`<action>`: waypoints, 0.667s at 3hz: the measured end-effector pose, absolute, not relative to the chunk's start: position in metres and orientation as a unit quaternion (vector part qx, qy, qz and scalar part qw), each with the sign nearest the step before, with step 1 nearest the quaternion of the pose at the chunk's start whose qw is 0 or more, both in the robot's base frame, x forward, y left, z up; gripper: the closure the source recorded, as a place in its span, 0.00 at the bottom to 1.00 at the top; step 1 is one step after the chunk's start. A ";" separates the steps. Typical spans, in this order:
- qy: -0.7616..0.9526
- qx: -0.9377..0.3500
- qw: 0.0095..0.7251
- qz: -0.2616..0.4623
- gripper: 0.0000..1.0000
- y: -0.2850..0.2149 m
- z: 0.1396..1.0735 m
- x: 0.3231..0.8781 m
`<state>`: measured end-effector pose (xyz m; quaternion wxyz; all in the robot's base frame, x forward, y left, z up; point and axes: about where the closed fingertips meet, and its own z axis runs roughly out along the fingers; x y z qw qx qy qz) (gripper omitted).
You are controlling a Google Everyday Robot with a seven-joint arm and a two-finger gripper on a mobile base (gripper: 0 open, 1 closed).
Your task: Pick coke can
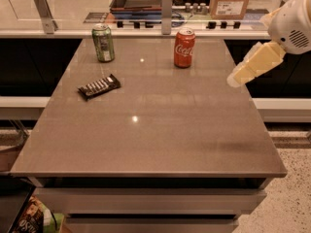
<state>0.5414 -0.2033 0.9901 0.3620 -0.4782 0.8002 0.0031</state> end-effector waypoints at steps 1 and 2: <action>0.801 -0.425 0.421 0.017 0.00 -0.206 0.991 0.572; 0.793 -0.389 0.467 0.029 0.00 -0.209 0.992 0.597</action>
Offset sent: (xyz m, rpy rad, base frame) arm 0.0876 -0.0171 0.0054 0.3325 -0.2449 -0.1787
